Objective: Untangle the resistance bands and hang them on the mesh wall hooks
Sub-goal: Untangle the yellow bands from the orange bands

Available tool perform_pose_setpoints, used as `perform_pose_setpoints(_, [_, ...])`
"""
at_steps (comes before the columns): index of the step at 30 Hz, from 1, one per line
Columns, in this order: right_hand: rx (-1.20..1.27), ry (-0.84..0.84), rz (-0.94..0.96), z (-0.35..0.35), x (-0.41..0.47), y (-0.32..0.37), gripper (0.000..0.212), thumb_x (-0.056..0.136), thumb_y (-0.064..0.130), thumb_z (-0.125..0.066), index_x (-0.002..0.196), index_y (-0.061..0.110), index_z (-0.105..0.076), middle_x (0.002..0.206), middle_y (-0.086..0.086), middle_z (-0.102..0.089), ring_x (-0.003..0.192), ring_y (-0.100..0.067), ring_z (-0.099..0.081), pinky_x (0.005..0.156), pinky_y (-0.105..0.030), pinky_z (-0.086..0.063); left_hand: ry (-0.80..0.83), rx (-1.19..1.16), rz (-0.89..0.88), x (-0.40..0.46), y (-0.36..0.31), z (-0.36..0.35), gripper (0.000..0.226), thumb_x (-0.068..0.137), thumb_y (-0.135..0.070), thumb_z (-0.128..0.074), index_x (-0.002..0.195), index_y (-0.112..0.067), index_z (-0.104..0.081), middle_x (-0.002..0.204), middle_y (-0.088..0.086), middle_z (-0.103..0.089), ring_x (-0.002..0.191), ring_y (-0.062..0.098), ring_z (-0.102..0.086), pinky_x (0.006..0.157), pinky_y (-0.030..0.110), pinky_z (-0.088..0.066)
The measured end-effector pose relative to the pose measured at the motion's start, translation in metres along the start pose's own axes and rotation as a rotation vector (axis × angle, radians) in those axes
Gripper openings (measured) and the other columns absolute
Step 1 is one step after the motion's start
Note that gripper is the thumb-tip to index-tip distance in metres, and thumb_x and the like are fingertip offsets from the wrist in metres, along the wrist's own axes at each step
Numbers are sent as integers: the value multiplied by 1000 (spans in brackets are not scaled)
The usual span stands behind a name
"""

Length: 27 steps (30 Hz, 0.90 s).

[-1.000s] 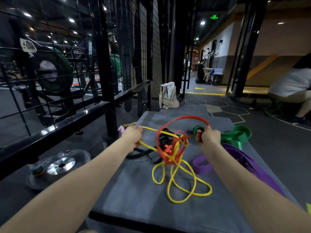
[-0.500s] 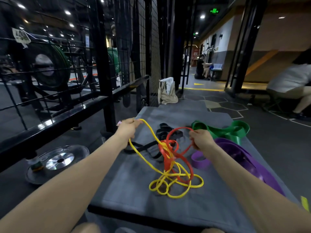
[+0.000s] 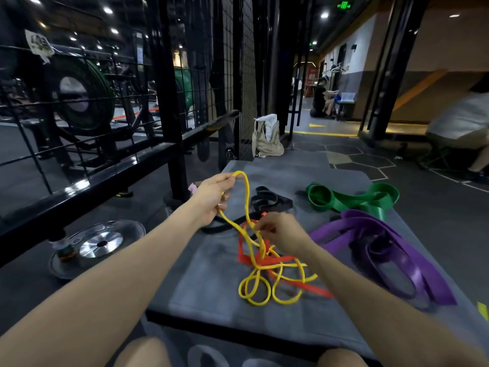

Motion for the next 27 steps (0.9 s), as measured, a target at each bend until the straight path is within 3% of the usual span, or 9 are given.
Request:
perform_pose_setpoints(4, [-57, 199, 108, -28, 3, 6, 33, 85, -1, -53, 118, 0, -60, 127, -15, -58, 119, -29, -52, 96, -24, -34, 20, -41, 38, -3, 5, 2, 20, 98, -16, -45, 104, -19, -65, 73, -6, -38, 55, 6, -28, 34, 11, -17])
perform_pose_setpoints(7, [-254, 355, 29, -47, 7, -3, 44, 94, 11, -46, 138, 3, -41, 148, -12, -35, 136, -27, -31, 107, -28, -20, 44, -38, 72, -5, 9, 6, 22, 98, -17, -46, 111, -16, -63, 77, -5, -40, 54, 6, -28, 32, 11, -18])
perform_pose_setpoints(8, [-330, 393, -2, -53, 7, -6, 47, 94, 15, -46, 139, 6, -39, 149, -12, -32, 137, -30, -29, 110, -33, -22, 50, -23, 78, -5, 12, 8, 23, 98, -17, -45, 112, -16, -63, 78, -5, -40, 54, 5, -28, 32, 10, -18])
perform_pose_setpoints(10, [-445, 472, -18, -62, 4, -16, 49, 91, 22, -53, 136, 8, -40, 144, -17, -34, 133, -36, -35, 108, -43, -33, 48, -9, 91, -4, 17, 15, 24, 98, -18, -45, 115, -16, -63, 78, -5, -40, 54, 5, -29, 32, 11, -18])
perform_pose_setpoints(13, [-567, 525, -112, -67, -5, -25, 52, 91, 37, -54, 126, 0, -46, 132, -19, -48, 124, -32, -46, 98, -36, -36, 33, -47, 110, -1, 26, 26, 24, 98, -18, -46, 113, -17, -64, 77, -7, -40, 51, 4, -30, 32, 11, -18])
perform_pose_setpoints(15, [-547, 523, -83, -71, -10, -31, 42, 90, 36, -56, 115, 2, -56, 121, -16, -58, 115, -31, -52, 92, -35, -41, 20, -53, 110, 2, 31, 32, 23, 97, -17, -48, 111, -18, -66, 82, -8, -41, 50, 3, -30, 32, 11, -18])
perform_pose_setpoints(20, [-236, 315, -114, -57, 4, -35, 20, 88, 25, -59, 88, 5, -60, 92, -13, -63, 93, -29, -58, 70, -30, -41, 9, -79, 98, 7, 24, 39, 24, 97, -15, -46, 111, -19, -65, 81, -7, -41, 51, 3, -30, 32, 11, -17])
perform_pose_setpoints(23, [-25, 140, -131, -21, 19, -23, 24, 83, 22, -67, 68, 8, -55, 60, 2, -47, 63, -14, -47, 55, -23, -31, 18, -89, 62, 15, 11, 46, 25, 97, -13, -44, 112, -18, -63, 78, -5, -42, 46, 2, -31, 31, 11, -17])
perform_pose_setpoints(27, [119, 120, -135, 32, 36, 1, 31, 76, 24, -75, 83, -2, -62, 68, -5, -52, 59, -11, -46, 55, -25, -35, 28, -93, 19, 17, -16, 48, 27, 98, -11, -39, 100, -17, -65, 69, -4, -38, 41, 1, -29, 30, 10, -15])
Point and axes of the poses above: each hand's wrist, its own x-axis towards the middle knuckle, its own z-axis out of the back of the hand, y = z × x, the point moved 1 cm from there along x, towards the middle knuckle
